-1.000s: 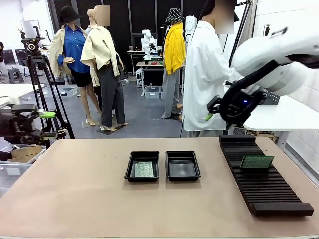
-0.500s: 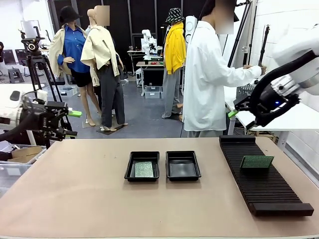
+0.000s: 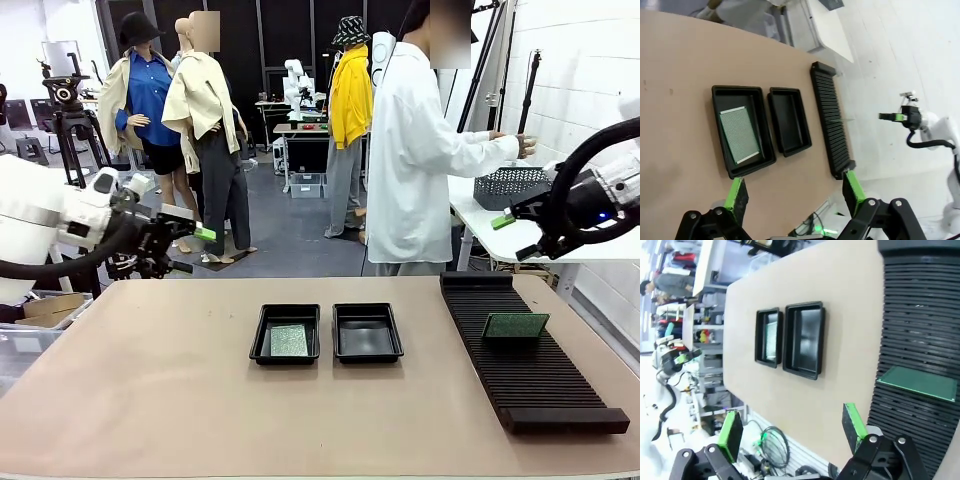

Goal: Inspect and transfer BCBs to ESD trays.
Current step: Pick up the ESD tray and place it on the left side of the table.

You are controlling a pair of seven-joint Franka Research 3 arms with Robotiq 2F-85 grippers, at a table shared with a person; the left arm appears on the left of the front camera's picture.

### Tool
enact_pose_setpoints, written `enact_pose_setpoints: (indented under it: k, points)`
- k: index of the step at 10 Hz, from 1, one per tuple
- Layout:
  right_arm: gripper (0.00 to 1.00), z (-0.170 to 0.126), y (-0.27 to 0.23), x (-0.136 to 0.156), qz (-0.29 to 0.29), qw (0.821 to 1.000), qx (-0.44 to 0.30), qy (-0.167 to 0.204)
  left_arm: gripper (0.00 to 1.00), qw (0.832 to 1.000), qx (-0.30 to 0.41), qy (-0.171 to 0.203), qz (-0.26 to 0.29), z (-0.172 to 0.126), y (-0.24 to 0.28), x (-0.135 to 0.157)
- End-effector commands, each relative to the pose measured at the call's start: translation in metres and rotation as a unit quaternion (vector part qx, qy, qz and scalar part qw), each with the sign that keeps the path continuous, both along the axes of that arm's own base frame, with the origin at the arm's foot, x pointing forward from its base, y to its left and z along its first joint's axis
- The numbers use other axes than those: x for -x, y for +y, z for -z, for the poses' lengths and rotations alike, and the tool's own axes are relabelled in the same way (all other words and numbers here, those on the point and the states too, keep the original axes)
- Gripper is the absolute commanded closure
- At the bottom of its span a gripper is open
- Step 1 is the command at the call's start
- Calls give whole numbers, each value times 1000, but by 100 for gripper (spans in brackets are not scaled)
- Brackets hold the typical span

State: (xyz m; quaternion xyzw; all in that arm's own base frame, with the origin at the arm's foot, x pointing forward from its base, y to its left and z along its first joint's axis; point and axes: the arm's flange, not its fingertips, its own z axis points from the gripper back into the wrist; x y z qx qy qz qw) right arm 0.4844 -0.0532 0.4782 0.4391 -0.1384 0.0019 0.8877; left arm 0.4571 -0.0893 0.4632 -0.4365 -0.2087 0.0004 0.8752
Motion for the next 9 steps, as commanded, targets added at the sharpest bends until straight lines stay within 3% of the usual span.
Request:
enact_pose_setpoints:
  k: [1,5,9]
  points:
    - [0,19,-15,-3,-21,999,-49,5,0,998,-60,14,0,-2,-20,-11]
    - [0,41,-44,-16,-28,993,-106,38,0,980,-196,15,10,12,-72,-15]
    - [0,53,-66,-27,-37,989,-131,56,0,964,-261,34,25,32,-107,-25]
